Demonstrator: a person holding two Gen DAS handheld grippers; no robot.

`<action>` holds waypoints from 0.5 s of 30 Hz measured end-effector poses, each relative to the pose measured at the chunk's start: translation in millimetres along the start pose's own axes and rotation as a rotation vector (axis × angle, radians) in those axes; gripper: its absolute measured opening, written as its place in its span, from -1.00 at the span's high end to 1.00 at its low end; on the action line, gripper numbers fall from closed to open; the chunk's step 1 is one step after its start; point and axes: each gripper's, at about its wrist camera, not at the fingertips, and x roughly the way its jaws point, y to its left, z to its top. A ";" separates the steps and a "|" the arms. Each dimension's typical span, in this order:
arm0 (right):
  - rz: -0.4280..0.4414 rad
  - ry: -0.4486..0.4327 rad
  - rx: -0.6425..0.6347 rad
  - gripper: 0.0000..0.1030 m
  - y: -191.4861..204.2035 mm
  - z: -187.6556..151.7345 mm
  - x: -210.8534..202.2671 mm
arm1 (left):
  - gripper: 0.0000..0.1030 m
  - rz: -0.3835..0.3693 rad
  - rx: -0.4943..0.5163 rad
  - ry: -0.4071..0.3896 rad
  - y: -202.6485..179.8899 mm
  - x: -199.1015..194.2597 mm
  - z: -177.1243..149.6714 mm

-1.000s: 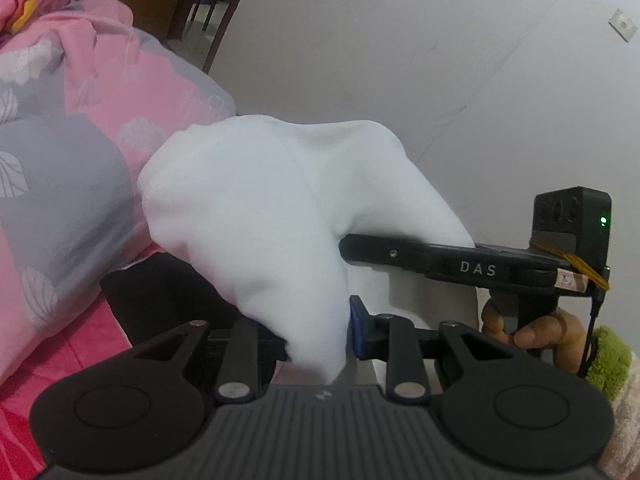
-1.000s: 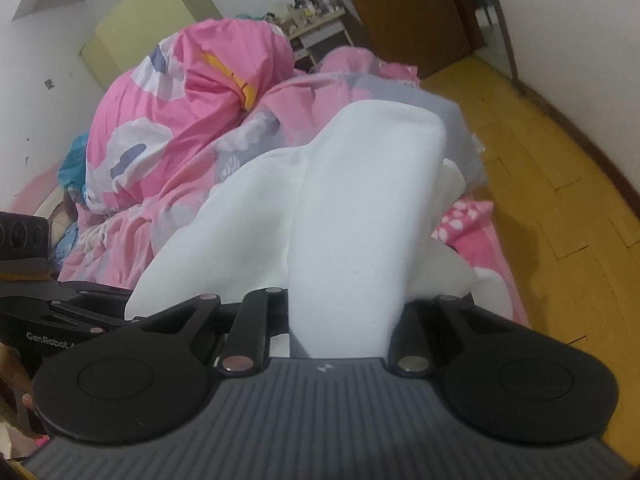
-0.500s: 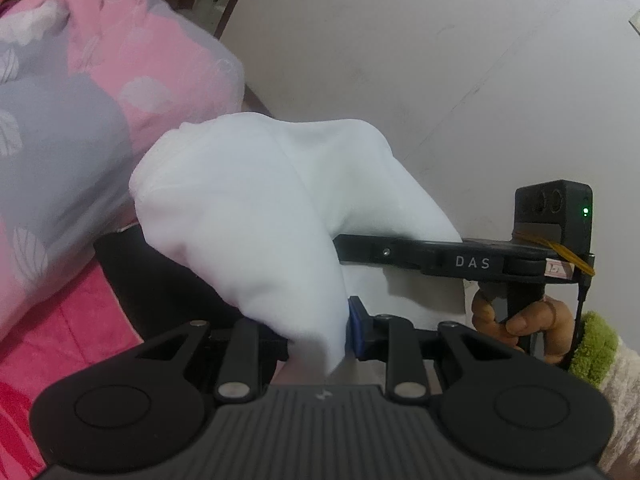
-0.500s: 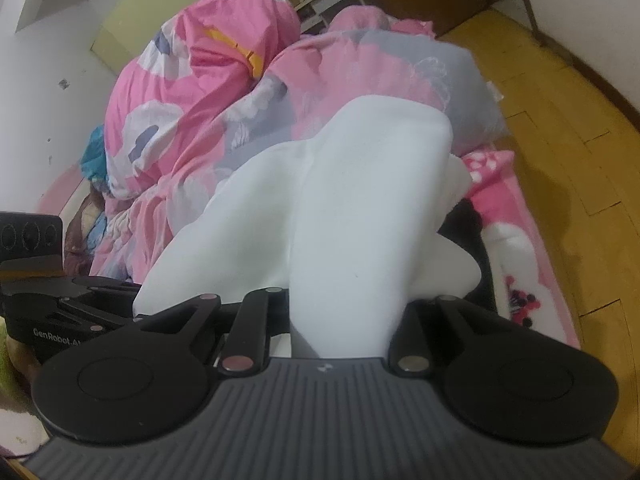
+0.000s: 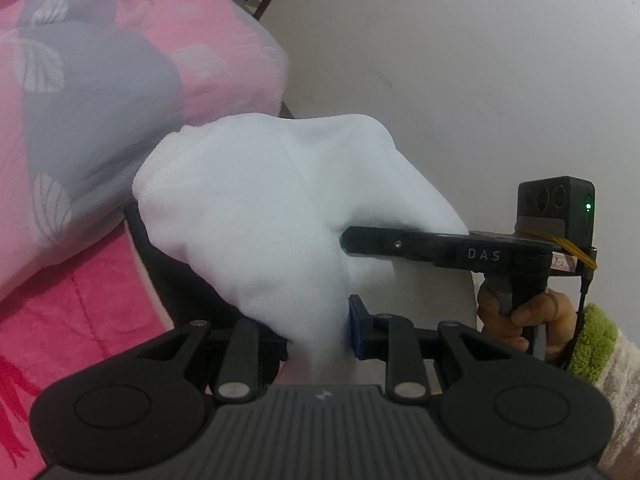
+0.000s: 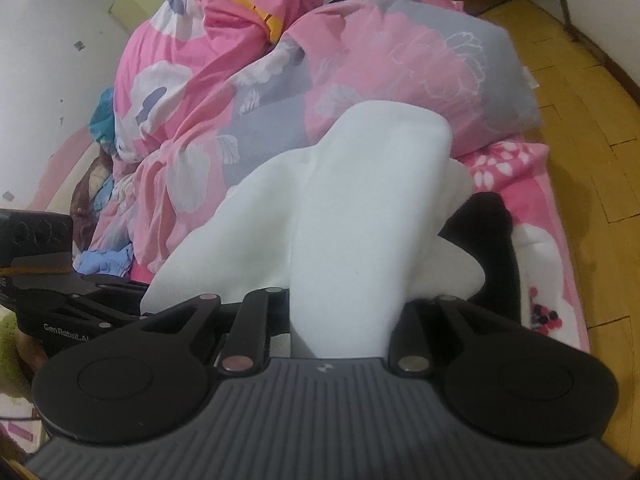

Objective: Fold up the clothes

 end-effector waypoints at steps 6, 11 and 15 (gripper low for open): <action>0.001 0.024 0.030 0.63 -15.3 0.4 15.4 | 0.45 -0.001 -0.072 -0.013 24.3 10.0 -3.9; 0.007 0.040 0.119 0.52 -29.3 0.2 20.9 | 0.10 -0.049 -0.200 0.008 50.0 6.3 3.7; 0.016 0.037 0.137 0.51 -32.5 -0.8 21.5 | -0.11 -0.070 -0.340 0.006 70.8 -3.6 5.4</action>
